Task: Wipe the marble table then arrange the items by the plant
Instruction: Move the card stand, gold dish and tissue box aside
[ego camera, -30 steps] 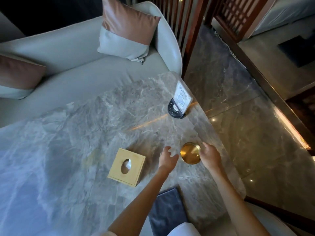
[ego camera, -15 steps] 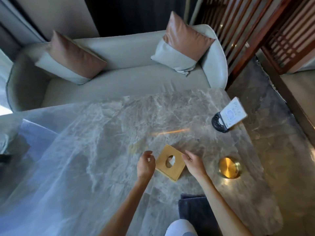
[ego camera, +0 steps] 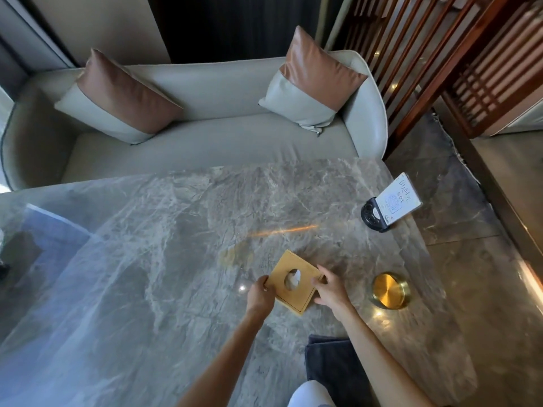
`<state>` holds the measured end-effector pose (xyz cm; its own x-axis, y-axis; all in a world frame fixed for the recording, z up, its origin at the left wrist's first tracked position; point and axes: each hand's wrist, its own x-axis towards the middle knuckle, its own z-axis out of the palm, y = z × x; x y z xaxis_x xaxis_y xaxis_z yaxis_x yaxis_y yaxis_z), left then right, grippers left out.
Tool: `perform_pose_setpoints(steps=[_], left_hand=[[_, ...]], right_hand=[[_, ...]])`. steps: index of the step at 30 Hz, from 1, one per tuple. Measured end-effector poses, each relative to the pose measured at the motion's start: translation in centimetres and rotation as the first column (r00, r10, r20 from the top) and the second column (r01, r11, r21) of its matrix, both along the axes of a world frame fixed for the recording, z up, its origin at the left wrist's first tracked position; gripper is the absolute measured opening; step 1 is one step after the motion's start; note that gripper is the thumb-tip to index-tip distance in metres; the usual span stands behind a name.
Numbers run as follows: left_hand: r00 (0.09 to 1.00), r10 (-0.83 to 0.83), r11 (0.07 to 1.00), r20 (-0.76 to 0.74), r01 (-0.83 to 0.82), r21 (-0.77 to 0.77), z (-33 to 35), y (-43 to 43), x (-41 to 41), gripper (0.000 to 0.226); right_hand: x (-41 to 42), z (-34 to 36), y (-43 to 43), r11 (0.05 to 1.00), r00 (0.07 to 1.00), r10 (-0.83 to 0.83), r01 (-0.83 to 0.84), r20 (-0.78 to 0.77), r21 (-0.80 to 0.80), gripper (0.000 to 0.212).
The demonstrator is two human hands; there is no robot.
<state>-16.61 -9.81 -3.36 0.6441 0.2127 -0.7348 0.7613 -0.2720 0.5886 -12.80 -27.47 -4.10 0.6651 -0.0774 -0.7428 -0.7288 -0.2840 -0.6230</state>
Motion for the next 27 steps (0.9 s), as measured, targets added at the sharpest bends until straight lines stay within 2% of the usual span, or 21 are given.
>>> perform_pose_setpoints(steps=[5,8,15,18,27], left_hand=[[0.997,0.073,0.995,0.023,-0.075,0.068,-0.2,-1.1,0.2,0.043],[0.997,0.042,0.989,0.071,-0.051,0.140,0.4,-2.5,1.3,0.039],[0.986,-0.075,0.991,0.146,0.058,0.117,1.9,-9.0,7.2,0.035],[0.985,-0.100,0.991,0.141,0.086,0.100,1.8,-12.4,9.8,0.036],[0.986,-0.127,0.986,0.110,0.114,0.120,0.0,-17.2,12.8,0.033]], right_hand=[[0.2,-0.5,0.0,0.999,0.999,-0.044,0.044,0.017,-0.003,0.049],[0.6,-0.4,-0.8,0.997,0.996,-0.076,0.076,0.035,-0.009,0.048],[5.0,0.1,-7.7,0.975,0.972,-0.218,0.220,0.084,-0.015,0.048],[7.1,0.1,-11.0,0.968,0.968,-0.231,0.238,0.097,-0.073,0.047],[10.8,-0.8,-15.8,0.980,0.981,-0.182,0.187,0.072,-0.072,0.047]])
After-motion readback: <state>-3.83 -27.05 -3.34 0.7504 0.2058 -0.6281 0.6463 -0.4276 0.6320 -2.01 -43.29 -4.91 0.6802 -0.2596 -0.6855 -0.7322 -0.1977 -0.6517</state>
